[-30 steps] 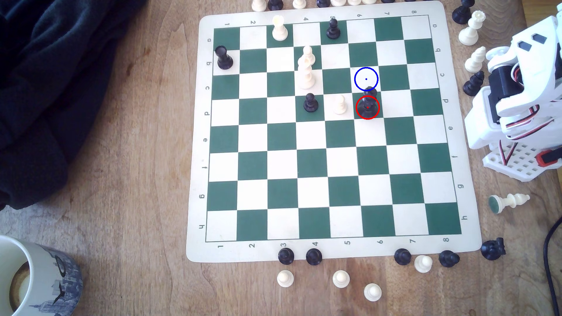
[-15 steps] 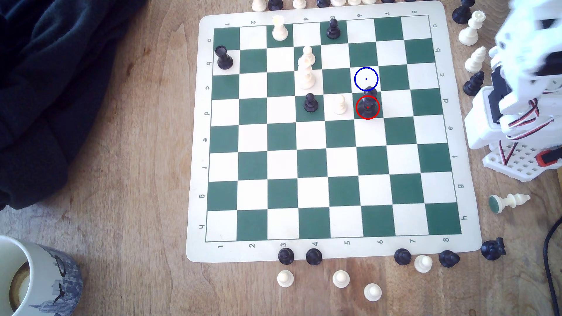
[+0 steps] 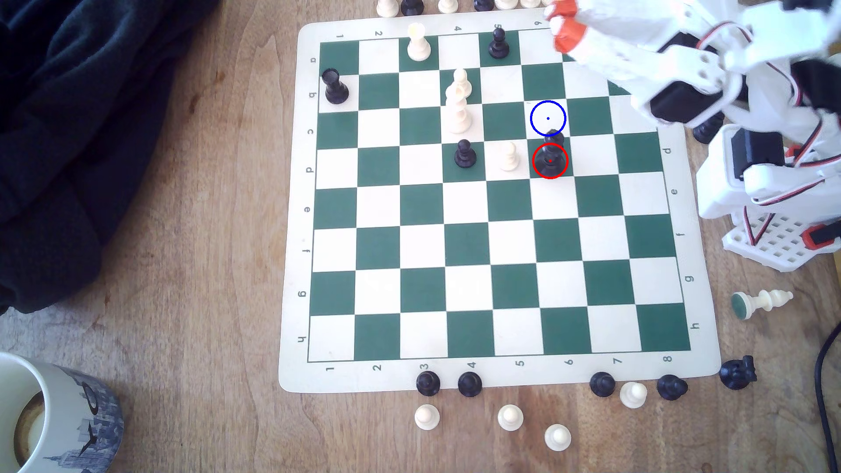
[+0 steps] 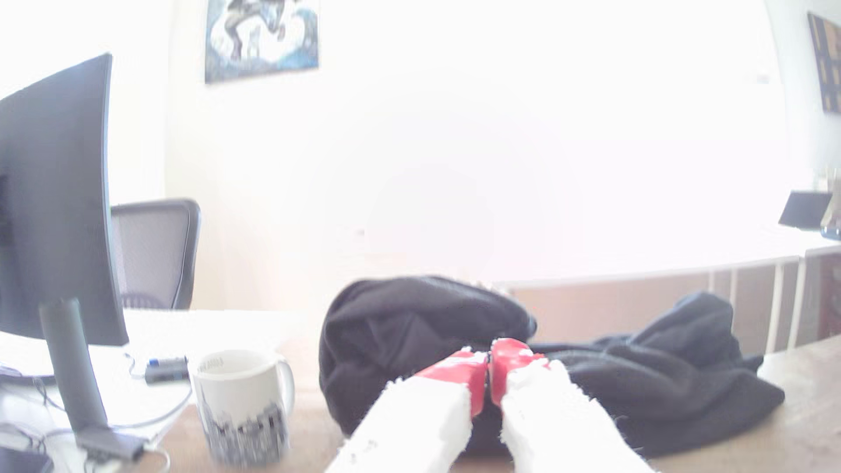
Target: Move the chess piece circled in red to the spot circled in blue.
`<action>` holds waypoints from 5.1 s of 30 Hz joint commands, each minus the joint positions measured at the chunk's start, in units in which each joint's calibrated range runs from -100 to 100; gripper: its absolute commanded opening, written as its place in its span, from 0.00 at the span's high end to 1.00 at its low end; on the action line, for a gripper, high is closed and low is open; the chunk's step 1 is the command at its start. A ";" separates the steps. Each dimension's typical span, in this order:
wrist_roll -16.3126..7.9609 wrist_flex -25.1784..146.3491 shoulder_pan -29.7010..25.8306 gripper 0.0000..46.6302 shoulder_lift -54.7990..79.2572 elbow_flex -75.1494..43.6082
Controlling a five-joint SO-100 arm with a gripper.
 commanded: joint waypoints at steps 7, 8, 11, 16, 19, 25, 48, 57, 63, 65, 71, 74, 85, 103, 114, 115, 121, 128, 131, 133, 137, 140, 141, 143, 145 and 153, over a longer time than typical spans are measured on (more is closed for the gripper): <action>-0.10 34.08 2.35 1.00 0.31 -14.40; -0.20 37.03 3.06 1.00 0.31 -15.21; -0.05 44.32 3.45 0.91 1.16 -18.48; -1.66 53.16 2.66 0.93 8.37 -23.01; -3.32 54.64 3.99 0.82 10.50 -22.38; -5.42 57.50 5.56 0.80 19.58 -25.37; -6.69 59.47 9.16 0.65 51.75 -32.80; -6.94 55.78 9.70 0.63 56.76 -30.26; -7.08 54.06 9.16 0.62 59.56 -30.17; -6.98 53.82 9.08 0.61 61.00 -30.17; -7.13 49.40 8.45 0.63 62.28 -29.09; -7.13 49.07 8.14 0.62 62.87 -29.09; -6.79 45.38 8.06 0.63 63.30 -28.45; -6.64 43.42 9.00 0.73 63.38 -27.09; -6.64 42.52 9.24 0.76 62.28 -26.82; -6.64 42.52 9.16 0.79 62.19 -27.00; -6.69 42.43 9.47 0.89 61.77 -27.45; -6.79 43.83 9.47 0.95 60.75 -29.00; -6.84 45.22 9.47 0.97 60.33 -30.63; -6.74 47.10 9.86 0.98 60.16 -32.98; -6.69 49.72 11.03 0.99 60.33 -37.15; -6.64 51.44 11.66 0.99 60.50 -39.87; -6.59 51.93 11.97 0.99 60.67 -40.78; -6.40 53.25 12.99 0.99 61.68 -43.50; -6.20 53.90 13.77 0.99 62.45 -45.04; -5.42 50.87 17.68 0.99 65.76 -42.50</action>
